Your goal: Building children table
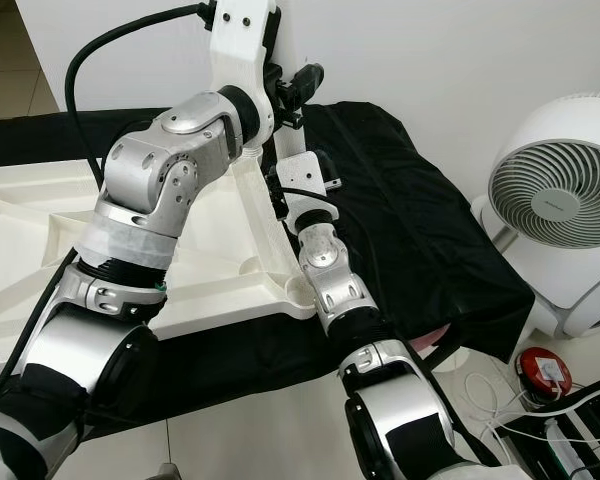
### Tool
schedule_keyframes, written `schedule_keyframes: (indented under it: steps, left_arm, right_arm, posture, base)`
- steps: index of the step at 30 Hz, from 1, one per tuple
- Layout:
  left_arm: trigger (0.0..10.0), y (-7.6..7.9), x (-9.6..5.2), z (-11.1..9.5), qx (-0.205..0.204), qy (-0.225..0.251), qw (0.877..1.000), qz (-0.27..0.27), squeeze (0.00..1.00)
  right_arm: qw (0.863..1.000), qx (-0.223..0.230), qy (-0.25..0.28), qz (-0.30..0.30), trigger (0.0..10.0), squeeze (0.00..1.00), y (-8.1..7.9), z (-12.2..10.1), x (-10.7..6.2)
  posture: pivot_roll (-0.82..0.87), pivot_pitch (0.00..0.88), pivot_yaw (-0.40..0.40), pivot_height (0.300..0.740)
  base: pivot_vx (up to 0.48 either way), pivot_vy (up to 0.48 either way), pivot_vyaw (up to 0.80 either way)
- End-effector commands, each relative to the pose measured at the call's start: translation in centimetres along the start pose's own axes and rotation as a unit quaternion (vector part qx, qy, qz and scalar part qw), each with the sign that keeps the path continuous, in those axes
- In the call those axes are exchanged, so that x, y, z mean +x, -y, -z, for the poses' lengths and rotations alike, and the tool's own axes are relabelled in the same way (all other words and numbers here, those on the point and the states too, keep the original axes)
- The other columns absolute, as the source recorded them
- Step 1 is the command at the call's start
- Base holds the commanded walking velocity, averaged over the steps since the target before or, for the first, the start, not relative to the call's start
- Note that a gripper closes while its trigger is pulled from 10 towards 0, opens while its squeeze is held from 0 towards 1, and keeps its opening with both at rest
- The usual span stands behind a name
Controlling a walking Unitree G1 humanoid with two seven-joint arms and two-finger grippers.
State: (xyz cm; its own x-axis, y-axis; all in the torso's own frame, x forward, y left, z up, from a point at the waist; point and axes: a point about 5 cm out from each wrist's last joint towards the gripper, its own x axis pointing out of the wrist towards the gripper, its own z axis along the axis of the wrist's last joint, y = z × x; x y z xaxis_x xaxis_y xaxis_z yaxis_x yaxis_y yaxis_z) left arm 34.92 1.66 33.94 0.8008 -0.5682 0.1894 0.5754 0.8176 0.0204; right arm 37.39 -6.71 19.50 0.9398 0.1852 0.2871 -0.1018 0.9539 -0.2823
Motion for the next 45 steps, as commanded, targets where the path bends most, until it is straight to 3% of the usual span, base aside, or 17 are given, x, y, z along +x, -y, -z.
schedule_keyframes:
  steps: [1,12,13,14,15,18,19,20,26,30,35,36,45]
  left_arm:
    - [10.0,0.2,0.0,-1.0,0.012,0.012,1.0,-0.013,0.0]
    - [10.0,-0.2,0.0,-1.1,0.021,0.02,0.999,-0.026,0.0]
    - [10.0,-0.2,0.0,-1.2,0.024,0.025,0.999,-0.026,0.0]
    - [10.0,-0.2,0.0,-1.2,0.027,0.028,0.999,-0.026,0.0]
    - [10.0,0.1,-0.1,-1.6,0.03,0.055,0.998,-0.01,0.0]
    - [10.0,0.8,-0.3,-1.8,0.041,0.083,0.996,0.013,0.0]
    - [10.0,1.1,-0.4,-1.7,0.034,0.082,0.996,0.021,0.04]
    - [10.0,1.3,-0.4,-1.6,0.031,0.08,0.996,0.028,1.0]
    - [10.0,1.6,-0.5,-1.5,0.018,0.079,0.996,0.045,1.0]
    - [10.0,2.0,-0.7,-1.7,0.019,0.092,0.994,0.064,1.0]
    - [10.0,2.0,-0.8,-1.6,0.027,0.097,0.993,0.066,1.0]
    - [10.0,1.6,-1.0,-1.7,0.016,0.105,0.992,0.06,0.0]
    - [10.0,-0.7,-2.0,-0.6,-0.002,0.105,0.994,0.013,0.0]
  right_arm:
    - [1.0,0.002,0.0,0.019,0.0,0.0,0.6,0.1,0.2]
    - [0.999,0.011,0.002,0.04,0.0,0.0,1.0,0.4,0.1]
    - [0.999,0.013,-0.001,0.044,2.7,0.0,1.1,0.4,0.1]
    - [0.999,0.014,-0.003,0.046,2.7,0.0,1.2,0.5,0.1]
    - [0.999,0.017,-0.006,0.05,10.0,0.0,1.2,0.5,0.1]
    - [0.998,0.02,-0.01,0.054,10.0,0.0,1.3,0.6,0.2]
    - [0.998,0.021,-0.01,0.055,10.0,0.0,1.3,0.6,0.2]
    - [0.998,0.024,-0.012,0.056,10.0,0.0,1.3,0.6,0.2]
    - [0.997,0.036,-0.021,0.062,10.0,0.0,1.4,0.8,0.2]
    - [0.993,0.082,-0.036,0.07,10.0,0.0,1.6,1.0,0.3]
    - [0.99,0.108,-0.044,0.074,10.0,0.0,1.7,1.0,0.5]
    - [0.989,0.116,-0.049,0.078,10.0,0.0,2.0,1.1,0.4]
    - [0.988,0.127,-0.043,0.081,10.0,0.0,2.6,1.0,0.3]
  posture:
    - [0.03,0.0,-0.088,0.74]
    - [0.03,0.0,-0.087,0.74]
    - [0.03,0.0,-0.085,0.74]
    - [0.03,0.0,-0.085,0.74]
    - [0.03,0.0,-0.085,0.74]
    - [0.03,0.0,-0.084,0.74]
    - [0.03,0.0,-0.084,0.74]
    - [0.03,0.0,-0.082,0.74]
    - [0.03,0.0,-0.081,0.74]
    - [0.04,0.0,-0.078,0.74]
    - [0.04,0.0,-0.078,0.74]
    - [0.04,0.0,-0.079,0.74]
    - [0.03,0.0,-0.078,0.74]
  base:
    - [0.0,0.0,0.0]
    - [0.0,0.0,0.0]
    - [0.0,0.0,0.0]
    - [0.0,0.0,0.0]
    - [0.0,0.0,0.0]
    - [0.0,0.0,0.0]
    - [0.0,0.0,0.0]
    - [0.0,0.0,0.0]
    - [0.0,0.0,0.0]
    - [0.0,0.0,0.0]
    - [0.0,0.0,0.0]
    - [0.0,0.0,0.0]
    - [0.0,0.0,0.0]
